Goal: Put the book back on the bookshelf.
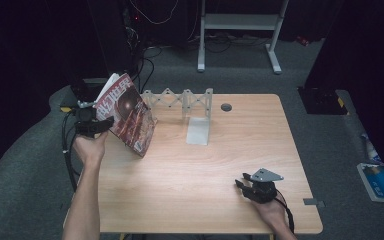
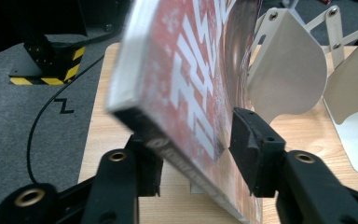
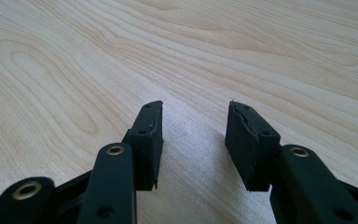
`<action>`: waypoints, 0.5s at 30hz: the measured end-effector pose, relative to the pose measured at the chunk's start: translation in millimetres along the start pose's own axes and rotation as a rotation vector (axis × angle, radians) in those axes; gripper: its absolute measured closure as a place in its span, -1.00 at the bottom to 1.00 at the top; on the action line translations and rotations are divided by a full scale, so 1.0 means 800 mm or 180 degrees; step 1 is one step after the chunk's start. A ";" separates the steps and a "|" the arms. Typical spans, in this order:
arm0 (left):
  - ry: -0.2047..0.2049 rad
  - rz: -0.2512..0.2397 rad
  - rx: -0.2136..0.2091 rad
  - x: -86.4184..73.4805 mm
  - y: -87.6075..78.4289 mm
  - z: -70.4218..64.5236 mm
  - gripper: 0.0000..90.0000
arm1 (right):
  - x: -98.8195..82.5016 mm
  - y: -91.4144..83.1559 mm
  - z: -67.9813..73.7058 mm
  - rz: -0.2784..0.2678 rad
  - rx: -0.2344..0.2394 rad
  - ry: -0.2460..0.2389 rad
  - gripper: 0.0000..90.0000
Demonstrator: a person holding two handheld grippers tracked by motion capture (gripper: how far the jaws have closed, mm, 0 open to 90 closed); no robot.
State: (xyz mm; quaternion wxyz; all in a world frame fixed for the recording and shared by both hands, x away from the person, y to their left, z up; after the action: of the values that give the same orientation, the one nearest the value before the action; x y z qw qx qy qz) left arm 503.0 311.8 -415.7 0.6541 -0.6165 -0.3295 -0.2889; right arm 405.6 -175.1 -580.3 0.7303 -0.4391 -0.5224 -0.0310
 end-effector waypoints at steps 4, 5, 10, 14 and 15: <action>-0.0048 -0.0034 -0.0095 0.000 -0.007 0.002 0.11 | 0.000 0.000 0.000 0.0001 -0.0001 0.0004 0.25; -0.0036 -0.0056 -0.0105 0.000 -0.008 0.003 0.10 | 0.000 0.000 0.000 0.0001 -0.0001 0.0003 0.25; -0.0088 -0.0124 -0.0170 0.000 -0.018 0.004 0.04 | 0.000 0.000 0.000 0.0001 -0.0001 0.0002 0.25; -0.0076 -0.0182 -0.0184 0.000 -0.026 0.005 0.03 | 0.000 0.000 0.000 -0.0001 0.0000 -0.0011 0.24; -0.0076 -0.0182 -0.0184 0.000 -0.026 0.005 0.02 | 0.000 0.000 0.000 -0.0001 0.0001 -0.0010 0.24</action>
State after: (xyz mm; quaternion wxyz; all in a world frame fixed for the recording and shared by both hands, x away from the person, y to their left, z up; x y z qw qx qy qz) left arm 486.7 314.5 -402.6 0.6235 -0.6288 -0.3463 -0.3096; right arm 405.7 -175.1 -580.3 0.7296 -0.4390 -0.5235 -0.0304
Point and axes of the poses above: each handheld gripper's, and its own axes: y roughly forward along the jaws, x roughly out of its top, z roughly to its left, the point moved 8 cm from there along y, roughly forward along the jaws, and after that the axes turned 8 degrees about x, right-handed, at the moved point
